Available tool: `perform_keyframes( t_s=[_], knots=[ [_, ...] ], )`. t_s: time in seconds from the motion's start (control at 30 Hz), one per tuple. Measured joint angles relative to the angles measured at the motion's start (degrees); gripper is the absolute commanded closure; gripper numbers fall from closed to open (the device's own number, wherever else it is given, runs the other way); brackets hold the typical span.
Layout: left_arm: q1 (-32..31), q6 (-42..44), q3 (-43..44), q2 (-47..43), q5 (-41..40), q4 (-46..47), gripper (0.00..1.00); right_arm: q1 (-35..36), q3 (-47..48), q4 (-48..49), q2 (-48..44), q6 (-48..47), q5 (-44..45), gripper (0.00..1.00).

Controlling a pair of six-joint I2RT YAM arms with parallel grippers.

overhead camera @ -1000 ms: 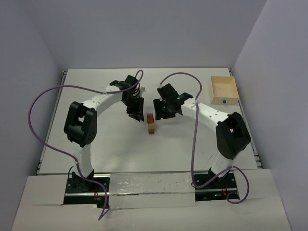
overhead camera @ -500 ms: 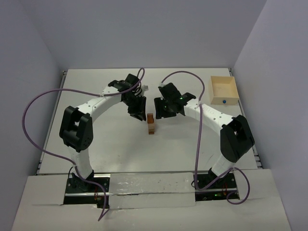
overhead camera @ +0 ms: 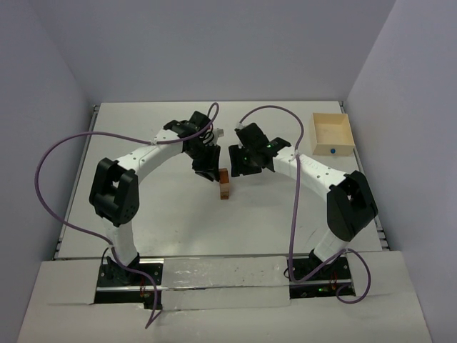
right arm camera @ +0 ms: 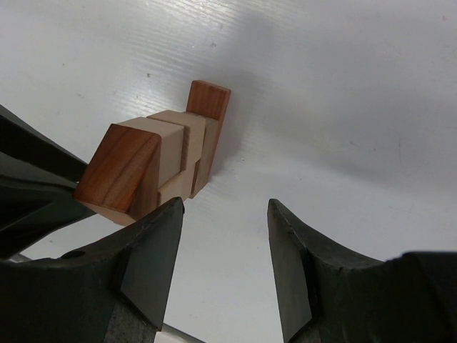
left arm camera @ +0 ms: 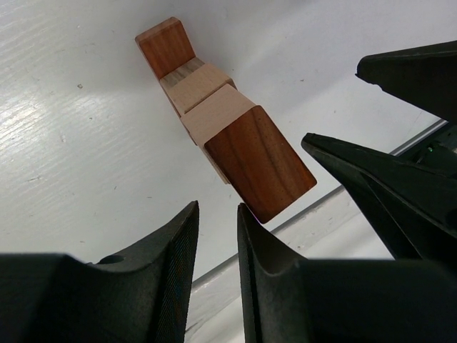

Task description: Build the wood block tower

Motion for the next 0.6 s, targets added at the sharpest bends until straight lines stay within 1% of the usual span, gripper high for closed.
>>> perform_keyframes(
  t_s=[0.17, 0.3, 0.37, 0.4, 0.43, 0.5, 0.53, 0.57, 0.6],
  knots=[
    [0.31, 0.31, 0.00, -0.03, 0.00, -0.19, 0.60, -0.01, -0.02, 0.01, -0.06, 0.00, 0.04, 0.41],
    [2.56, 1.12, -0.31, -1.33, 0.80, -0.84, 0.56, -0.48, -1.28, -0.10, -1.87, -0.21, 0.34, 0.41],
    [5.07, 1.89, -0.46, -3.30, 1.52, -1.39, 0.52, -1.45, -2.11, -0.35, -3.86, -0.53, 0.60, 0.40],
    [6.52, 2.35, -0.44, -4.49, 1.57, -1.49, 0.45, -2.19, -2.40, -0.33, -5.07, -0.84, 0.70, 0.38],
    [8.08, 2.84, -0.19, -5.68, 1.56, -1.71, 0.39, -3.04, -2.58, -0.34, -6.20, -1.21, 1.08, 0.36],
    [11.09, 4.32, 1.16, -7.68, 1.20, -2.41, 0.20, -5.26, -2.81, -0.21, -8.65, -2.18, 2.09, 0.15],
    [12.53, 5.05, 2.25, -8.36, 0.68, -2.68, 0.13, -6.65, -2.84, -0.10, -9.72, -2.79, 2.54, 0.07],
    [13.88, 5.72, 3.42, -8.84, -0.26, -2.74, 0.07, -8.18, -2.84, 0.07, -10.64, -3.46, 2.99, 0.01],
    [15.21, 6.17, 4.41, -9.21, -1.43, -2.54, 0.05, -9.81, -2.84, 0.24, -11.42, -4.26, 3.40, 0.00]
  ],
)
